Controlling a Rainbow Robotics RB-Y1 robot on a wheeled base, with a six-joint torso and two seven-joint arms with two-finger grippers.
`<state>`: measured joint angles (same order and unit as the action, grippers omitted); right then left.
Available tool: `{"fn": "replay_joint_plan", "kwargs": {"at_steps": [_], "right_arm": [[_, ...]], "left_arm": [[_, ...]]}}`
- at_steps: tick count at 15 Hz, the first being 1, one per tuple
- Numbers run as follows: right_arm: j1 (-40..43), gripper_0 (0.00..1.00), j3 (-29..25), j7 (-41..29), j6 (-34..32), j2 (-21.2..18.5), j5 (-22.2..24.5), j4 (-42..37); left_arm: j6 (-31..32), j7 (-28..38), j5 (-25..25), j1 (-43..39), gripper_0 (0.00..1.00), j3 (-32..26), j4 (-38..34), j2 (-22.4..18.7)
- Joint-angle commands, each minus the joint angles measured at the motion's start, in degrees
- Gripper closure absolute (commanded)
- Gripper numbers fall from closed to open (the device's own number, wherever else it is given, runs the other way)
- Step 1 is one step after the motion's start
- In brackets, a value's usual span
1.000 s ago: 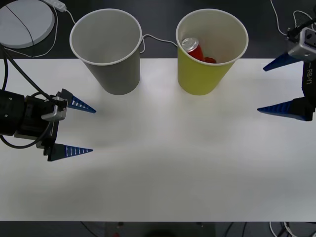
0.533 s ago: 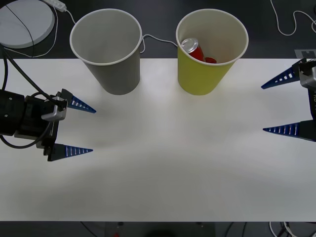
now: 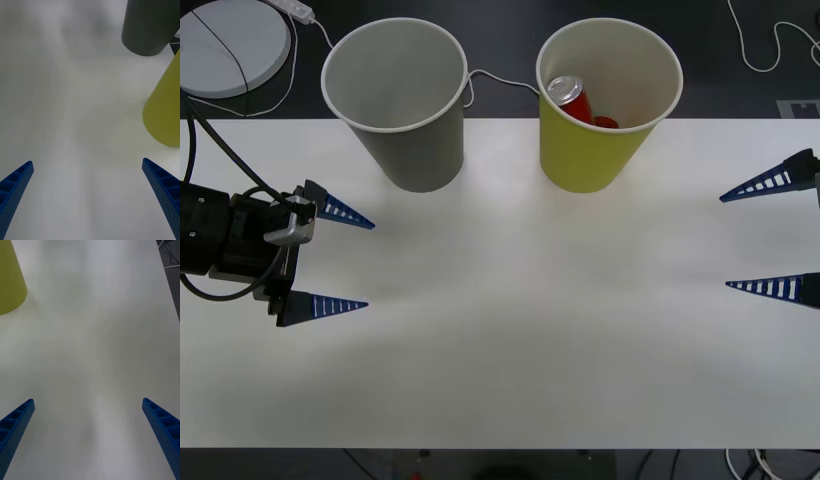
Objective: Put the can into the green bin and the plastic bottle into the gray bin
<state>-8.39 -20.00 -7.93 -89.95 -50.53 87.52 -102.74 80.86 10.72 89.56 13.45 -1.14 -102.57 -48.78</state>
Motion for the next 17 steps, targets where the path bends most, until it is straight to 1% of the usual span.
{"fn": "replay_joint_plan", "kwargs": {"at_steps": [1,3,7,12,17], "right_arm": [[1.01,0.00,-1.98,3.97,-0.05,1.13,-0.51,2.81],[2.77,0.00,-2.85,6.26,-0.05,1.13,-1.74,4.31],[6.28,0.00,-4.08,7.31,-0.05,1.22,-3.85,4.48],[7.25,0.00,-4.79,8.89,-0.05,1.84,-4.11,4.48],[7.25,0.00,-4.88,8.89,-0.05,2.01,-4.20,4.48]], "left_arm": [[0.00,0.00,0.00,0.00,0.00,0.00,0.00,0.00],[0.00,0.00,0.00,0.00,0.00,0.00,0.00,0.00],[0.00,0.00,0.00,0.00,0.00,0.00,0.00,0.00],[0.00,0.00,0.00,0.00,0.00,0.00,0.00,0.00],[0.00,0.00,0.00,0.00,0.00,0.00,0.00,0.00]]}}
